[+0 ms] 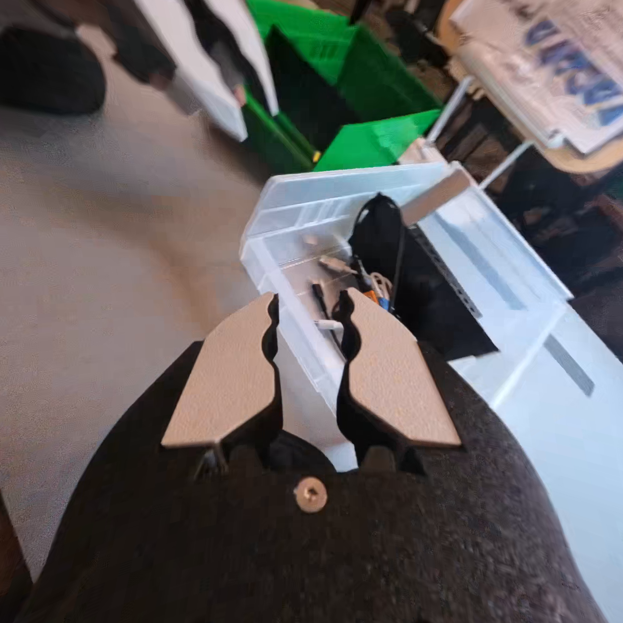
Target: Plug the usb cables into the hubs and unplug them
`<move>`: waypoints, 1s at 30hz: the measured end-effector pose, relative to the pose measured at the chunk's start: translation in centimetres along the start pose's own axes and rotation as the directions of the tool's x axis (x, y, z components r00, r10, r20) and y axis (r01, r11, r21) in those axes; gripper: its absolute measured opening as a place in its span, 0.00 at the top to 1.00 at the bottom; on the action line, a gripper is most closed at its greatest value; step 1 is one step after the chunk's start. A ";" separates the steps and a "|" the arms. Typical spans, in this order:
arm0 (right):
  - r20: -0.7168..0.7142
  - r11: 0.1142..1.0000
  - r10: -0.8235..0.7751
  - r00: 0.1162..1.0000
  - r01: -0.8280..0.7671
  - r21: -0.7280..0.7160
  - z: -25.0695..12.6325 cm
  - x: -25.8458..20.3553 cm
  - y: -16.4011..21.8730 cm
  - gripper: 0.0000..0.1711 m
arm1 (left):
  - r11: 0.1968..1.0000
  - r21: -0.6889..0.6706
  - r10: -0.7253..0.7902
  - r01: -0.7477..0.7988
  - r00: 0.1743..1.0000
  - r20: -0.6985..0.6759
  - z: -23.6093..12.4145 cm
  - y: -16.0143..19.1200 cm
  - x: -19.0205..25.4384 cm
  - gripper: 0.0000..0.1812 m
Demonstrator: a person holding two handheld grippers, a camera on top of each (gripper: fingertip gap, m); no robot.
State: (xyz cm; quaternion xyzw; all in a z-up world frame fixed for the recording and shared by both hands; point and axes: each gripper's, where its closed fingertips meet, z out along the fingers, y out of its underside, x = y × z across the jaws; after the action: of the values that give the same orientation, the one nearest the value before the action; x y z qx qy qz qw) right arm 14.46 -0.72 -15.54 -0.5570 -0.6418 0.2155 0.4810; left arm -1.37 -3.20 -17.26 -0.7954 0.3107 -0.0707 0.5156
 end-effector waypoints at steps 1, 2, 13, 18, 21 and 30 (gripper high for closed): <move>-0.091 0.994 0.102 0.991 -0.098 0.050 -1.7 2.3 0.1 0.80 | 0.995 0.055 -0.086 0.087 0.996 -0.030 0.3 -0.8 1.4 0.81; -0.176 0.978 0.200 0.964 -0.184 0.103 -3.3 4.6 0.6 0.80 | 0.983 0.091 -0.155 0.159 0.987 -0.042 0.7 -1.3 2.4 0.81; -0.232 0.854 0.499 0.835 -0.519 -0.032 0.2 8.7 9.9 0.86 | 0.945 0.151 -0.312 0.290 0.938 0.151 8.8 -2.6 3.2 0.68; -0.328 0.921 0.354 0.876 -0.388 -0.042 0.2 8.1 8.8 0.88 | 0.980 0.095 -0.192 0.174 0.954 0.230 7.9 -1.8 2.1 0.79; -0.362 0.947 0.301 0.882 -0.322 0.002 -1.1 6.8 7.3 0.90 | 0.974 0.131 -0.210 0.184 0.952 0.223 6.2 -2.2 2.2 0.85; -0.385 0.951 0.294 0.875 -0.226 0.212 -5.3 4.7 -0.5 0.93 | 0.970 0.233 -0.132 0.061 0.944 0.302 -1.2 -6.4 3.2 0.89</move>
State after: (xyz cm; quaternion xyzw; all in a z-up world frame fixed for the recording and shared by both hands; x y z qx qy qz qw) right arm 19.12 2.13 -11.02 -0.6305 -0.4254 0.2069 0.6154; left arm 3.29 -4.19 -11.82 -0.7485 0.1752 -0.0022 0.6396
